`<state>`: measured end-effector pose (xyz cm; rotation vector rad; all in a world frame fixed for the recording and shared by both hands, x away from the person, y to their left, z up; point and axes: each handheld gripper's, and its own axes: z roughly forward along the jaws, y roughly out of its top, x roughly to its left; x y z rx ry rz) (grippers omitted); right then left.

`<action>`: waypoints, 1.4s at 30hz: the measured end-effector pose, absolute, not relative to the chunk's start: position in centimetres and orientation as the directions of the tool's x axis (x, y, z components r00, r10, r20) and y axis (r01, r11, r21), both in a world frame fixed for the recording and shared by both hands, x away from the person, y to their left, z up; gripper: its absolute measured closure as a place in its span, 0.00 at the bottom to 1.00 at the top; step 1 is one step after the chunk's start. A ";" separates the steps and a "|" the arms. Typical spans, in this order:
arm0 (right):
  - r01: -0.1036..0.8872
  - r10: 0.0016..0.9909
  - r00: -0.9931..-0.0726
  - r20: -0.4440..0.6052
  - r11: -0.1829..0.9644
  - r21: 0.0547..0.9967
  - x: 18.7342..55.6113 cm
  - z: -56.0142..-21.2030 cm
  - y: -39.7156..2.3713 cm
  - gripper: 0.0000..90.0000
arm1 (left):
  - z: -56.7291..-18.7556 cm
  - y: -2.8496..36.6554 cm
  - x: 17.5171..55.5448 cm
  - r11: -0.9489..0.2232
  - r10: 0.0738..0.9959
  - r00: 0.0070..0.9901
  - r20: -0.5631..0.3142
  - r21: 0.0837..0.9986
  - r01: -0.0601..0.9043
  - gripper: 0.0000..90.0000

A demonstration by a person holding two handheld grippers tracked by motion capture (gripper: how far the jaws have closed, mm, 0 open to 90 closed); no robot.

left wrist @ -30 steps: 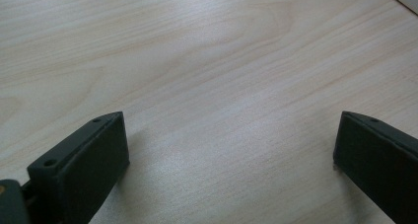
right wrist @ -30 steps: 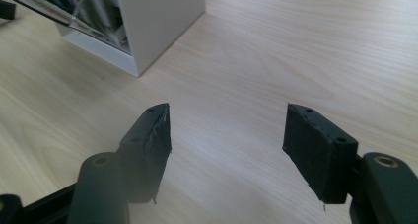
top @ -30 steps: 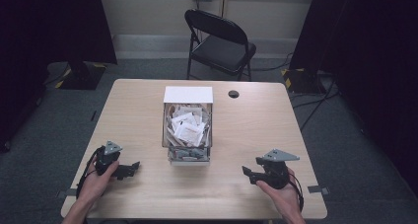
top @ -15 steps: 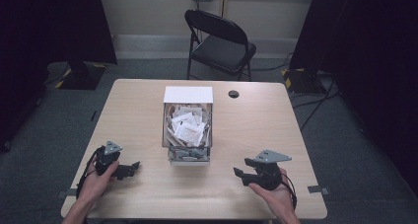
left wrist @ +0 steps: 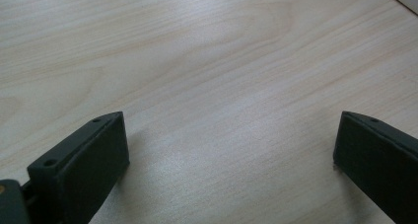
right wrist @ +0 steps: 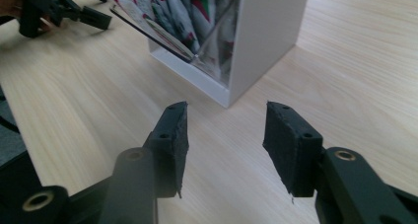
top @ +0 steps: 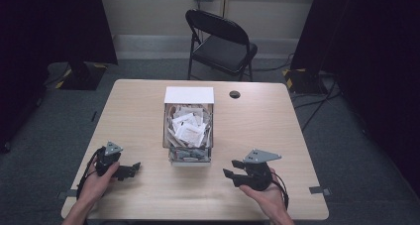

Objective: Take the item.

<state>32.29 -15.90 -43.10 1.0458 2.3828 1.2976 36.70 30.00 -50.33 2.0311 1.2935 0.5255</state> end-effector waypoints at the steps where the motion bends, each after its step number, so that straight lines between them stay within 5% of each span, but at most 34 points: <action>1: 0.476 0.679 -0.722 0.129 0.354 0.805 32.3 -43.1 -15.7 0.59 | -50.3 30.0 36.7 -0.290 0.903 0.430 -0.016 0.715 0.636 0.00; 42: 0.397 0.561 -0.813 0.156 0.339 0.853 35.2 -41.8 -9.0 0.62 | -50.3 30.0 36.7 -0.290 0.903 0.430 -0.016 0.715 0.636 0.00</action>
